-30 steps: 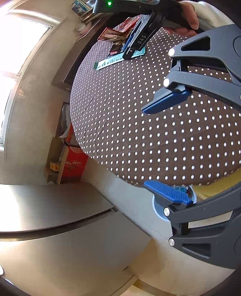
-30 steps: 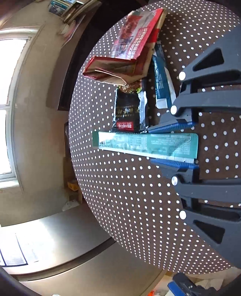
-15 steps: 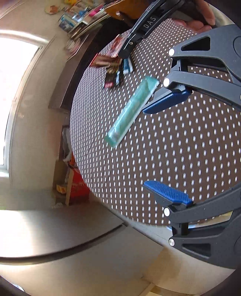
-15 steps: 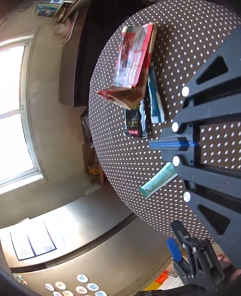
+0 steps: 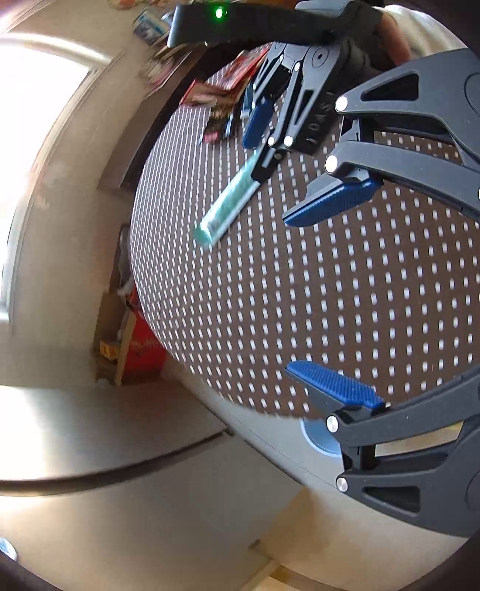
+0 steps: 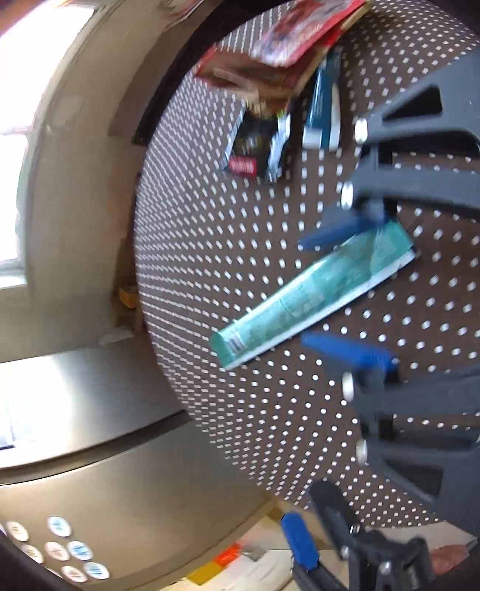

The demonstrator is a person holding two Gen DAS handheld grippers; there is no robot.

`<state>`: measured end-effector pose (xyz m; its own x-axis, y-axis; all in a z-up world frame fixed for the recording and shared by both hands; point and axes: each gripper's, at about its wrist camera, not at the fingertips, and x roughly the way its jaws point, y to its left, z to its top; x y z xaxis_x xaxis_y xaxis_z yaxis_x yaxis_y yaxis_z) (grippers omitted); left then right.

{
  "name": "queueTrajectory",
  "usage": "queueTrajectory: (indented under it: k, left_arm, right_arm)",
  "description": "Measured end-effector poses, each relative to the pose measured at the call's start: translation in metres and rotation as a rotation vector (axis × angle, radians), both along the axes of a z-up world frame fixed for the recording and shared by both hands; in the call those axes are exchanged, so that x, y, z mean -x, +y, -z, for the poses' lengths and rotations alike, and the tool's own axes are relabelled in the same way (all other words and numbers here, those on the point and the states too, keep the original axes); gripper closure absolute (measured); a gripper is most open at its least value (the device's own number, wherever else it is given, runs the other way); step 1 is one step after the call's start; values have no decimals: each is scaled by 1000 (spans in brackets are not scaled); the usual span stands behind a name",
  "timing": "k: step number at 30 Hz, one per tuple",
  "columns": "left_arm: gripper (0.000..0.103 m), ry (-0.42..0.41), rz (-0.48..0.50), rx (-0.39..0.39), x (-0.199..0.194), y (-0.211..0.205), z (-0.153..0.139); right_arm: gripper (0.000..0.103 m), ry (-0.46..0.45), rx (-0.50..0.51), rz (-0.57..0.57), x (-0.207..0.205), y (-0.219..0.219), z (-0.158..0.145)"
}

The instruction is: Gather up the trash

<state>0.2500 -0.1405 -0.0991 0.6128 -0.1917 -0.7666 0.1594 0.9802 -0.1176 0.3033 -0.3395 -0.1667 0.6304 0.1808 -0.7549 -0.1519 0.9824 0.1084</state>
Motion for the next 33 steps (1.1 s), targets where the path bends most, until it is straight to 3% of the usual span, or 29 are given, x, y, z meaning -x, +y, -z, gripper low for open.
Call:
queueTrajectory:
  k: [1, 3, 5, 6, 13, 15, 17, 19, 25, 28, 33]
  left_arm:
    - [29, 7, -10, 4, -1, 5, 2]
    - [29, 13, -20, 8, -4, 7, 5]
    - [29, 18, -24, 5, -9, 8, 6]
    - [29, 15, -20, 5, -10, 6, 6]
    - [29, 2, 45, 6, -19, -26, 1]
    - [29, -3, 57, 6, -17, -33, -1]
    - [29, -7, 53, 9, -14, -32, -3]
    - [29, -5, 46, 4, -12, -26, -2]
    - [29, 10, -29, 6, -13, 6, 0]
    - [29, 9, -55, 3, -15, 19, 1]
    - [29, 27, -59, 0, -23, 27, 8]
  right_arm:
    - [73, -16, 35, -9, -2, 5, 1]
    - [77, -9, 36, 2, -4, 8, 2]
    - [97, -4, -34, 28, -7, 0, -1]
    - [102, -9, -76, 38, -4, -6, -4]
    - [102, -53, -150, 75, 31, -37, -16]
    - [92, -63, -189, 84, 36, -43, -19]
    - [38, -75, -187, 80, 35, -45, -21]
    - [37, -94, -147, 67, 31, -37, -23]
    - [37, -16, -19, 16, -2, 6, 4]
    - [84, -24, 17, 10, -12, 16, 3]
    - [89, -21, -10, 27, -13, 17, 1]
